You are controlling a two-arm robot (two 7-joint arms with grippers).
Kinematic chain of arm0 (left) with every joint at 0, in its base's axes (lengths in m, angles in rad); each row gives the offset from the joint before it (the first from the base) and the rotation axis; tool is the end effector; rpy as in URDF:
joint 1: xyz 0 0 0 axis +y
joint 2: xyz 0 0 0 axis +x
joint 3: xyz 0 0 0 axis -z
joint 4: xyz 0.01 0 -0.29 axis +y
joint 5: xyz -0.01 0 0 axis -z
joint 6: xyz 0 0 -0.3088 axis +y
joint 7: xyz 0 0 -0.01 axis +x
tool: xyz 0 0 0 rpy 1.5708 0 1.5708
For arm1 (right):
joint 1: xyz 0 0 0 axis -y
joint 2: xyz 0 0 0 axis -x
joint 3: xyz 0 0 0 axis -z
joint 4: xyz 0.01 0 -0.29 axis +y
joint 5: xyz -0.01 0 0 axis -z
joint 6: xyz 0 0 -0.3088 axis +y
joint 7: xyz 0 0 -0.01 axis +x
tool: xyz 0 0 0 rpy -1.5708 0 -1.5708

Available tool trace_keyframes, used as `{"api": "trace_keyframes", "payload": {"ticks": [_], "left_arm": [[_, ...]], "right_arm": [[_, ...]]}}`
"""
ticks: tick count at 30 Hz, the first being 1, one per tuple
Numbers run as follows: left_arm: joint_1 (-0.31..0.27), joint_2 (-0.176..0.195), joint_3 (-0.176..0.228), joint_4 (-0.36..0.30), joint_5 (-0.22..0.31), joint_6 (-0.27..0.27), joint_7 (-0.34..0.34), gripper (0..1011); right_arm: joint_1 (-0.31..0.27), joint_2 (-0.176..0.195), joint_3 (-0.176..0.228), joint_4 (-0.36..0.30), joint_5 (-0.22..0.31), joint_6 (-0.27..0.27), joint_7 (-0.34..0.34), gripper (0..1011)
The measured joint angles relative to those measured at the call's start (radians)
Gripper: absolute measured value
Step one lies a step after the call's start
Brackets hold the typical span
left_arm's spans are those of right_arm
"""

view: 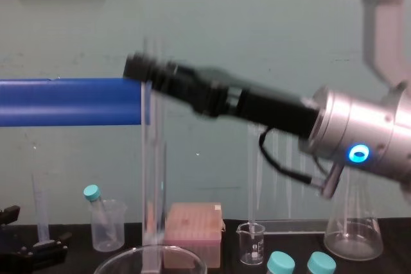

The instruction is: Hold the test tube with one hand and immerse one end into the beaker, then return it to the test tube rack.

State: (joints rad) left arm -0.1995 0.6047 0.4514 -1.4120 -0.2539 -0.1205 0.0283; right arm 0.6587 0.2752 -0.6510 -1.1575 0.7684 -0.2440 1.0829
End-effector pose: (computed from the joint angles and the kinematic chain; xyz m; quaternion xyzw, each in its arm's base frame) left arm 0.3581 0.0827 -0.3023 0.1415 -0.1325 0.5799 0.7913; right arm 0.4690 0.0571 -0.2165 0.1456 -0.0742 -0.0350 0.9859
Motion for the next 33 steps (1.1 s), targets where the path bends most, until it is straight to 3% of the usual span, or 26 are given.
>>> {"api": "trace_keyframes", "payload": {"ticks": [6, 14, 25, 33], "left_arm": [[0.0, 0.0, 0.0, 0.0, 0.0, 0.0, 0.0, 1000], [0.0, 0.0, 0.0, 0.0, 0.0, 0.0, 0.0, 1000], [0.0, 0.0, 0.0, 0.0, 0.0, 0.0, 0.0, 1000], [0.0, 0.0, 0.0, 0.0, 0.0, 0.0, 0.0, 1000]], "right_arm": [[-0.028, 0.042, 0.065, -0.098, 0.032, -0.035, -0.058, 225], [-0.115, 0.145, 0.162, -0.234, 0.023, -0.05, -0.201, 225], [-0.318, 0.296, 0.288, -0.41, 0.001, 0.022, -0.385, 226], [-0.418, 0.351, 0.336, -0.469, -0.024, 0.066, -0.448, 225]]}}
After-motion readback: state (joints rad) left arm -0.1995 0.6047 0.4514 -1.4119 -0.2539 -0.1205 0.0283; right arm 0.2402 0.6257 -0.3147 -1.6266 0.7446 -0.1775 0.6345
